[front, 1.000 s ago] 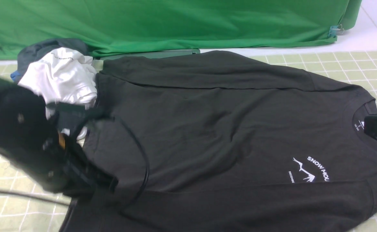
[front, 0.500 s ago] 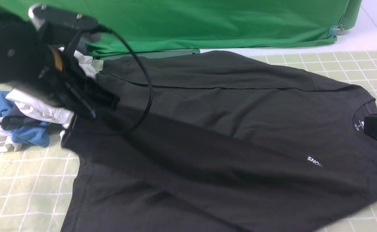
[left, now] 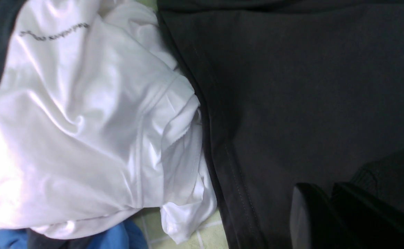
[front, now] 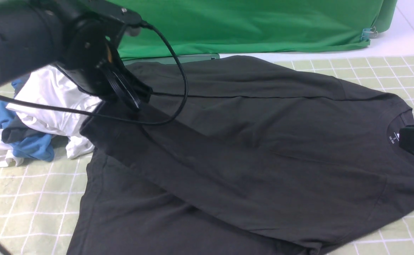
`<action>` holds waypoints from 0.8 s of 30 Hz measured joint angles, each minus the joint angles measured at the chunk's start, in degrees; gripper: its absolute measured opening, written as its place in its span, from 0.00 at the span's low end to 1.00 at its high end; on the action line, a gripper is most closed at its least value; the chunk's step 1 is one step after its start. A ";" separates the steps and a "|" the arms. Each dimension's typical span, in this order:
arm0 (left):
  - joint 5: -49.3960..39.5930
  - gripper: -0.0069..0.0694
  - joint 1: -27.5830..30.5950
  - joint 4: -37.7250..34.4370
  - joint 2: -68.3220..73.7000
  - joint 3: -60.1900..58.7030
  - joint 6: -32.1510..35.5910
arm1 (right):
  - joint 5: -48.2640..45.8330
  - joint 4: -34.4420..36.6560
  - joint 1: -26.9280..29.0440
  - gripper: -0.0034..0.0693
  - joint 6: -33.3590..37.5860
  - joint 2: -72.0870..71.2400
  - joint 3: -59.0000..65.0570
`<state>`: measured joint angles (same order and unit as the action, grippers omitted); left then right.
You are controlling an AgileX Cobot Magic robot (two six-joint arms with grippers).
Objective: Fold a long-sleeved shirt over a green coffee tablecloth.
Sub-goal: 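Fold the left side of the black T-shirt inward over its body, then grab the top left corner of the dark shirt with the left gripper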
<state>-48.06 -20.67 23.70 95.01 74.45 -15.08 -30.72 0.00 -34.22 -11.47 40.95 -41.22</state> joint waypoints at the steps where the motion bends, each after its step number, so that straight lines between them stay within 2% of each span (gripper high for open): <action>1: -0.05 0.17 0.00 0.06 0.14 0.00 0.00 | 0.00 0.00 0.00 0.12 0.00 0.00 0.00; 4: -0.04 0.19 0.00 1.10 2.32 0.02 0.00 | 0.00 0.00 0.00 0.13 0.00 0.00 0.00; 7: -0.04 0.25 0.00 3.00 3.94 0.02 0.00 | 0.00 0.00 0.00 0.13 0.00 0.00 0.00; 9: -0.10 0.34 0.00 3.69 4.78 0.02 0.00 | 0.00 0.00 0.00 0.14 0.00 0.00 0.00; 10: -0.06 0.34 0.00 3.69 4.85 0.02 0.00 | 0.00 0.00 0.00 0.14 0.00 0.00 0.00; 14: -0.14 0.55 0.00 4.60 5.72 0.02 0.00 | 0.00 0.00 0.00 0.14 0.00 0.00 0.00; 16: 0.14 0.63 0.00 5.38 5.79 0.28 -3.43 | 0.00 0.00 0.00 0.15 0.00 0.00 0.00; 20: 0.14 0.64 1.14 4.80 6.13 3.82 -12.05 | 0.00 0.00 0.00 0.16 0.00 0.00 0.00; 22: 0.81 0.62 2.57 1.51 6.53 6.86 -13.15 | 0.00 0.00 0.00 0.16 0.00 0.00 0.00; 24: 2.44 0.58 6.13 -7.67 7.75 11.92 -11.38 | 0.00 0.00 0.00 0.16 0.00 0.00 0.00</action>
<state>-45.62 -14.53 16.02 102.76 86.38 -26.46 -30.72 0.00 -34.22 -11.47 40.95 -41.22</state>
